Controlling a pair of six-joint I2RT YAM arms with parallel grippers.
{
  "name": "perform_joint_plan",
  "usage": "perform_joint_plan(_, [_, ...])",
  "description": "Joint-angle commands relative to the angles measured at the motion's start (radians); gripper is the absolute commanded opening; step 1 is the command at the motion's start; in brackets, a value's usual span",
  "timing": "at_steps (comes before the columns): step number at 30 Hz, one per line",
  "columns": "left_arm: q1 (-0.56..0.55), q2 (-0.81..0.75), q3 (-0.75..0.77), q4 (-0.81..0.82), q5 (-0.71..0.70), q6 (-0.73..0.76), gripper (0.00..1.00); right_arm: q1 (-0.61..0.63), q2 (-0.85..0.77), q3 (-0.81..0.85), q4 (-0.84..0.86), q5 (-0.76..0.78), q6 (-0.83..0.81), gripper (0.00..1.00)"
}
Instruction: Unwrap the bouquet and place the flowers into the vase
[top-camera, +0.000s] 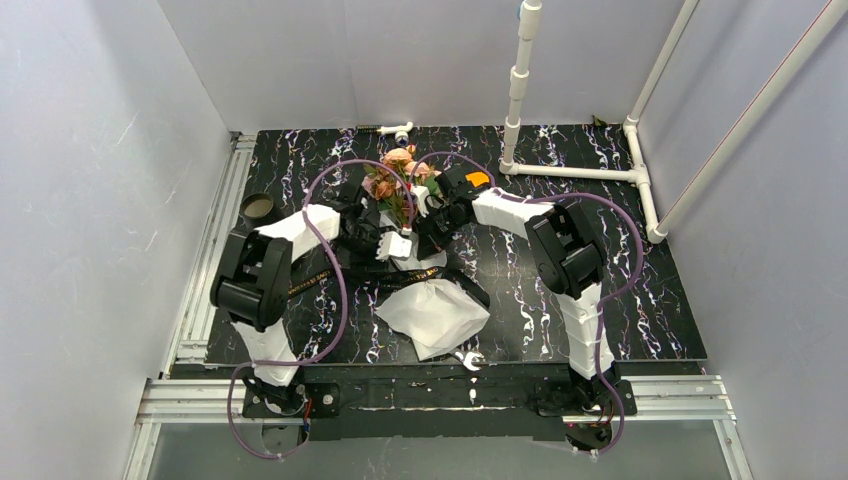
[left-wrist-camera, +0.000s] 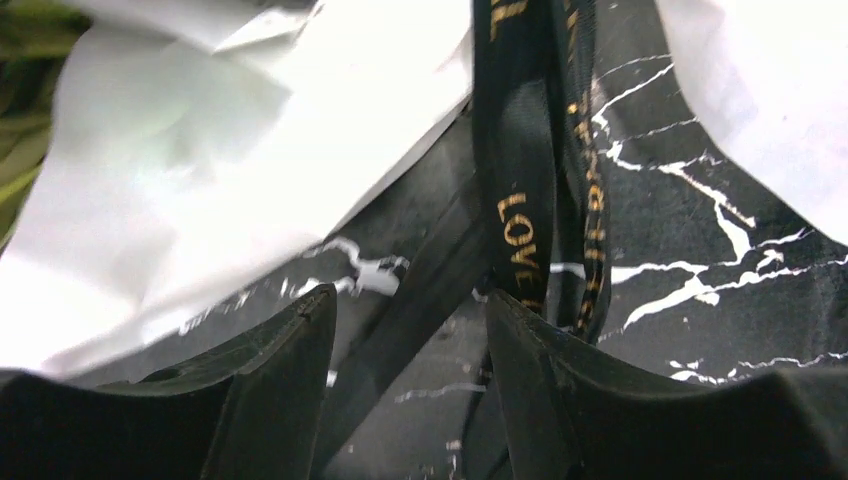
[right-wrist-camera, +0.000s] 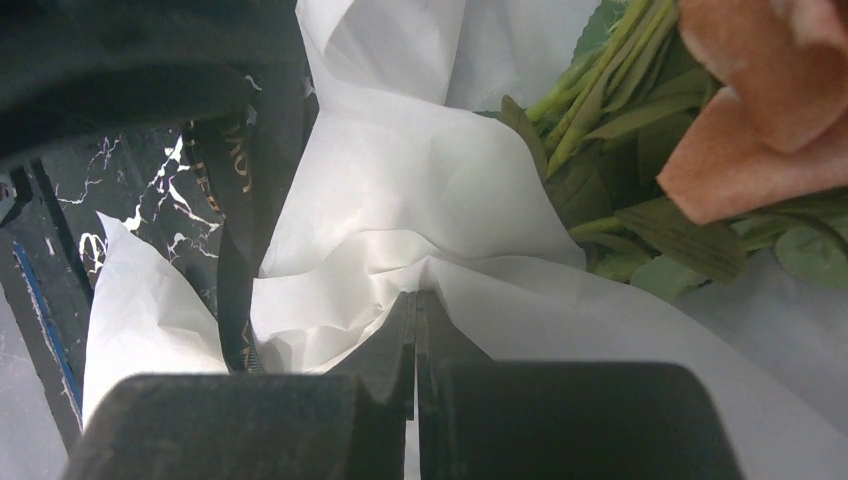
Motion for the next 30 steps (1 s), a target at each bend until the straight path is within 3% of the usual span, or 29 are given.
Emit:
perform_joint_plan(1, [-0.044, 0.067, 0.056, -0.074, 0.01, 0.094, 0.53, -0.03, 0.125, -0.07, -0.19, 0.258, -0.069, 0.01])
perform_joint_plan(3, [-0.053, 0.096, 0.081, -0.08, -0.018, 0.077, 0.46, -0.03, 0.127, -0.072, -0.19, 0.259, -0.068, 0.01])
perform_joint_plan(4, [-0.053, 0.108, 0.091, -0.08, -0.041, 0.052, 0.37, -0.031, 0.125, -0.073, -0.191, 0.26, -0.068, 0.01])
perform_joint_plan(7, [-0.041, 0.129, 0.129, -0.061, -0.124, -0.088, 0.0, -0.036, 0.118, -0.081, -0.186, 0.264, -0.066, 0.01])
perform_joint_plan(10, [0.009, 0.119, 0.145, 0.072, -0.21, -0.338, 0.0, -0.044, 0.11, -0.093, -0.179, 0.268, -0.064, 0.01])
perform_joint_plan(16, [0.113, 0.106, 0.212, 0.353, -0.678, -0.894, 0.0, -0.064, 0.098, -0.112, -0.176, 0.263, -0.062, 0.01])
perform_joint_plan(25, [0.109, 0.082, 0.214, 0.248, -0.658, -0.924, 0.02, -0.066, 0.101, -0.106, -0.179, 0.253, -0.06, 0.01])
perform_joint_plan(28, [0.11, 0.077, 0.22, 0.212, -0.595, -0.905, 0.31, -0.066, 0.104, -0.104, -0.179, 0.251, -0.056, 0.01])
perform_joint_plan(30, [0.109, 0.059, 0.207, 0.207, -0.481, -0.87, 0.5, -0.066, 0.105, -0.102, -0.177, 0.249, -0.054, 0.01])
